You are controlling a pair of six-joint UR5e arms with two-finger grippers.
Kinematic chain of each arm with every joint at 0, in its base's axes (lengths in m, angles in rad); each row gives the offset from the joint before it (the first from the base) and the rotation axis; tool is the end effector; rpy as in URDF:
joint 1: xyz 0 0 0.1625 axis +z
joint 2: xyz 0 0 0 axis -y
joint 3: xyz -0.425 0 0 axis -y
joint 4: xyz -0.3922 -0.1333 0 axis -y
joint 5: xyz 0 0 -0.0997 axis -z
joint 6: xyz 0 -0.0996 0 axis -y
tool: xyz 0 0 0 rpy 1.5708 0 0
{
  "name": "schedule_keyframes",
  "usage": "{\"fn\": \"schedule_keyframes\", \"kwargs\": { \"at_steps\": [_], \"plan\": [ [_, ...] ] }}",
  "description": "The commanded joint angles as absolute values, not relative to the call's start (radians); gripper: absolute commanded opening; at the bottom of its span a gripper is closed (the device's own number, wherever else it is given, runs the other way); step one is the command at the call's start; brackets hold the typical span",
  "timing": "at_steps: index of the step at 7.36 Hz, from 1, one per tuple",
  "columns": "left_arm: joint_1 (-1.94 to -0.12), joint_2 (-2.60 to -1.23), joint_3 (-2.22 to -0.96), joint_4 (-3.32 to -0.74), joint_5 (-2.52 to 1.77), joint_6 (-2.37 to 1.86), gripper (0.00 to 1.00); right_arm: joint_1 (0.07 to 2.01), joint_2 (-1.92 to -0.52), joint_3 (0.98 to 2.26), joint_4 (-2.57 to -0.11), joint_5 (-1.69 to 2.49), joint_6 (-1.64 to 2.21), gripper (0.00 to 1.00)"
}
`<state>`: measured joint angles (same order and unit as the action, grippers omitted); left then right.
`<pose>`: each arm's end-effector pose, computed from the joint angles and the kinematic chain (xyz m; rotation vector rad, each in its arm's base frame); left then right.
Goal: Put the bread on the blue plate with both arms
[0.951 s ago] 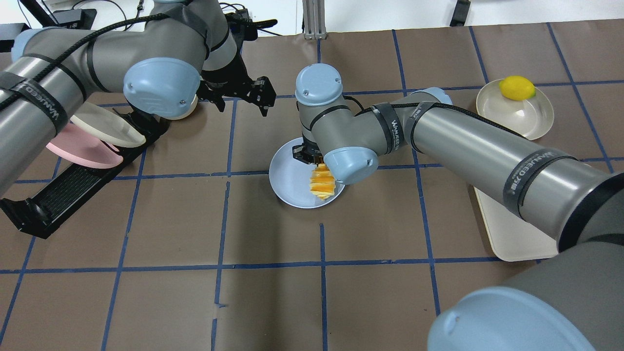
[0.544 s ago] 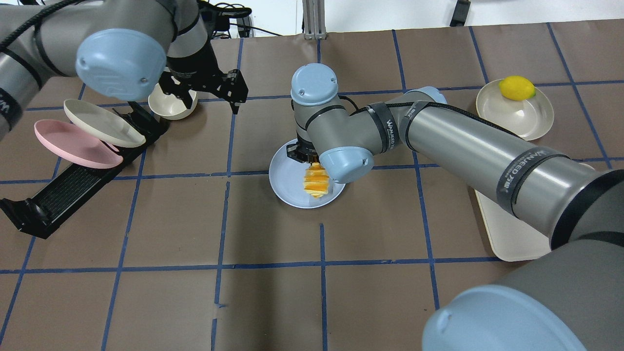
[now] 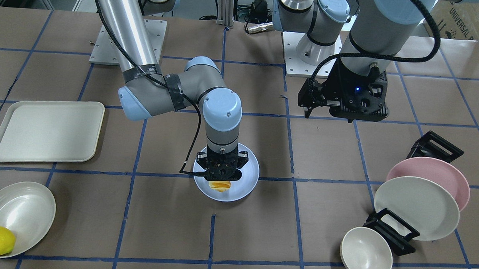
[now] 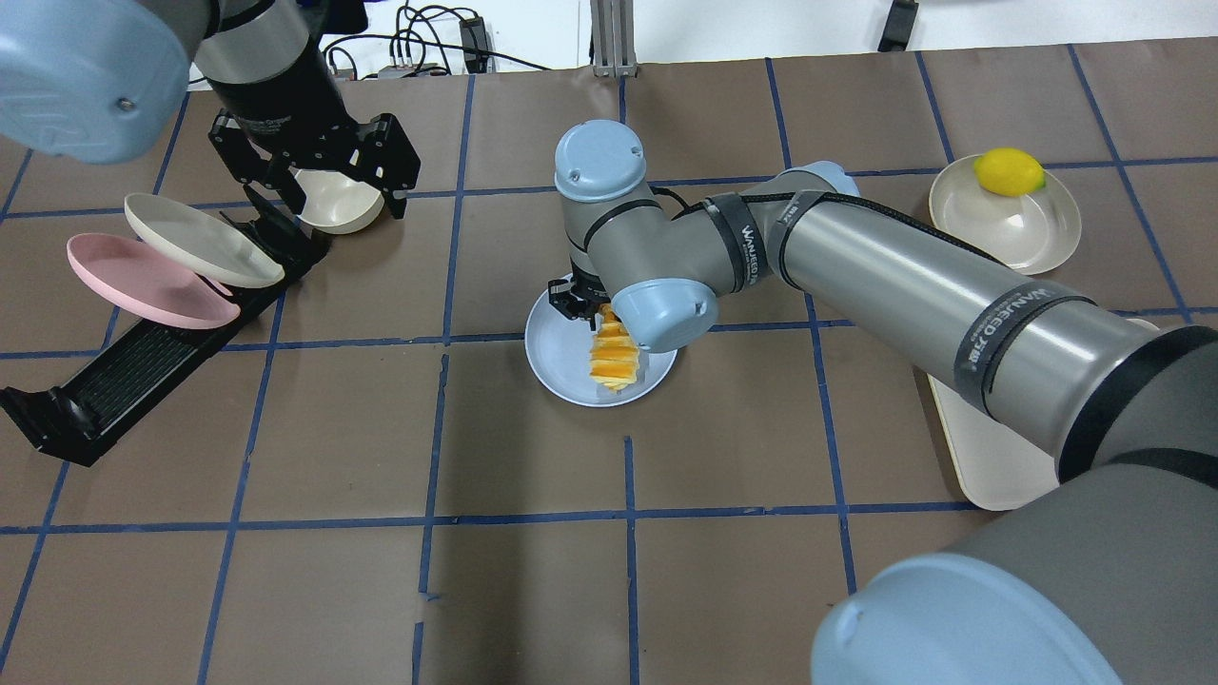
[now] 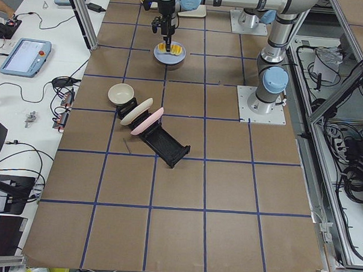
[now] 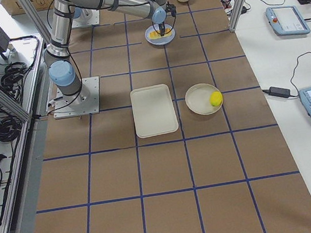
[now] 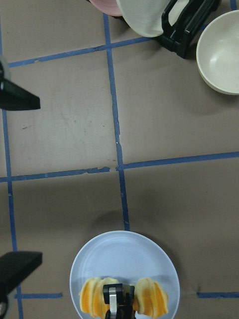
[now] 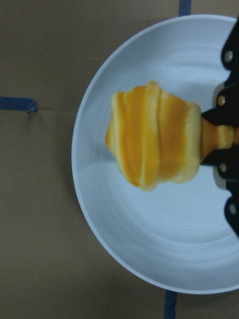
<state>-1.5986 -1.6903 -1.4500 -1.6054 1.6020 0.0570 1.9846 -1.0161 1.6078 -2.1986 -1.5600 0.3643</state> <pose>-0.1451 -0.5354 0.4822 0.1327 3.1076 0.0525 0.3854 -0.5435 0.2091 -0.0775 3.1166 -0.0457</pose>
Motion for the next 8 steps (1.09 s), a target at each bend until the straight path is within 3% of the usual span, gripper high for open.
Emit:
{"fn": "schedule_keyframes", "kwargs": {
  "at_steps": [1,5,8],
  "plan": [
    [-1.598,-1.69,-1.442,-1.631,1.601,0.057,1.0,1.985,-1.014,1.609,-2.198,-1.56,0.364,1.0],
    [-1.601,-1.683,-1.439,-1.621,1.603,0.058,1.0,1.928,-1.136,1.598,-2.175,-1.552,0.345,1.0],
    [-1.601,-1.689,-1.428,-1.621,1.603,0.058,1.0,1.763,-1.276,1.598,-2.171,-1.557,0.265,1.0]
  ]
}}
